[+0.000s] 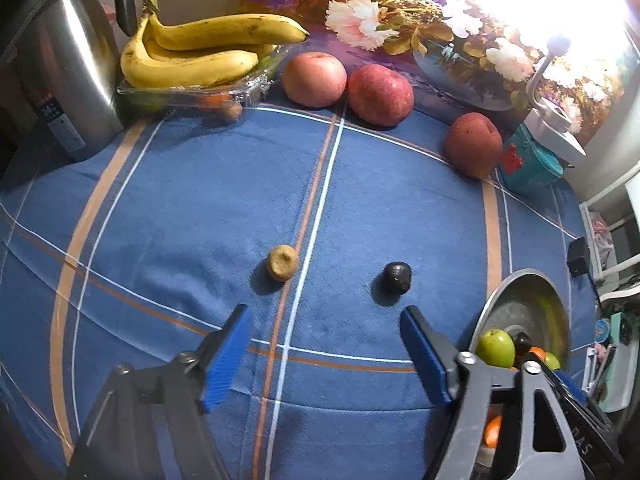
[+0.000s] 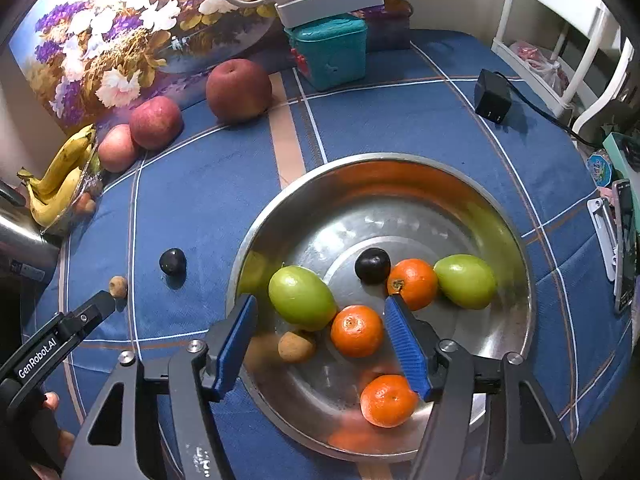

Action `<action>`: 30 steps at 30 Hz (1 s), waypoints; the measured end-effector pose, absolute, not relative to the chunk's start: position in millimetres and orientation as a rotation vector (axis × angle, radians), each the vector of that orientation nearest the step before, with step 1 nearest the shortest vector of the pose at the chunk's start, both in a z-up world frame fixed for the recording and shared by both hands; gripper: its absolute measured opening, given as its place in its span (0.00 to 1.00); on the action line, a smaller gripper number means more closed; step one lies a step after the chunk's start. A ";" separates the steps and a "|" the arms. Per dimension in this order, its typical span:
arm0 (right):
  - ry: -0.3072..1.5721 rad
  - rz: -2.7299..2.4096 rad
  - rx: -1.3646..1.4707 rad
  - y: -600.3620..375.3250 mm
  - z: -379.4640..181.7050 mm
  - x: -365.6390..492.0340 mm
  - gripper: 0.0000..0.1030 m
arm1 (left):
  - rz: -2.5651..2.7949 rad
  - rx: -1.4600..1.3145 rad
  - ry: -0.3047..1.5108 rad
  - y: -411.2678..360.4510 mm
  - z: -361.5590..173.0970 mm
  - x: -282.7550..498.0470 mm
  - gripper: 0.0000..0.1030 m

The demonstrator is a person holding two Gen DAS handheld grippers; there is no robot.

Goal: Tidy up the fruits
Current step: 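Withdraw both open tools from the plate toward the last kiwi and plum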

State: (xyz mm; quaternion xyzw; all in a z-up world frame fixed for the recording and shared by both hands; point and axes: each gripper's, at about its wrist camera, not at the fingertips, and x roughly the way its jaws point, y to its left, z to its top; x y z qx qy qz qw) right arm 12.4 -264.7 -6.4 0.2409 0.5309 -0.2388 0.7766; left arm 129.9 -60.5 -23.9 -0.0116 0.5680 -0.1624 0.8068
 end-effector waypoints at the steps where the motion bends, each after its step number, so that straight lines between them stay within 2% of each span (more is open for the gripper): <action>1: 1.148 -0.515 0.512 -264.3 -6.6 12.9 0.76 | -0.344 -0.019 1.211 -60.4 -24.1 130.0 0.82; 2: 1.145 -0.514 0.505 -263.4 -6.5 13.6 0.80 | -0.340 -0.013 1.209 -59.9 -24.3 129.7 0.85; 6: 1.134 -0.506 0.491 -261.1 -6.2 15.2 0.84 | -0.327 0.005 1.192 -59.5 -25.0 129.9 1.00; 8: 1.130 -0.503 0.486 -260.3 -6.0 15.9 0.92 | -0.324 0.016 1.176 -59.3 -24.6 129.7 1.00; 20: 1.087 -0.462 0.464 -255.0 -3.9 21.5 0.92 | -0.308 0.097 1.083 -55.7 -19.6 131.1 1.00; 30: 1.074 -0.401 0.446 -243.1 -11.4 37.9 0.92 | -0.282 0.086 1.090 -37.9 -30.6 148.9 1.00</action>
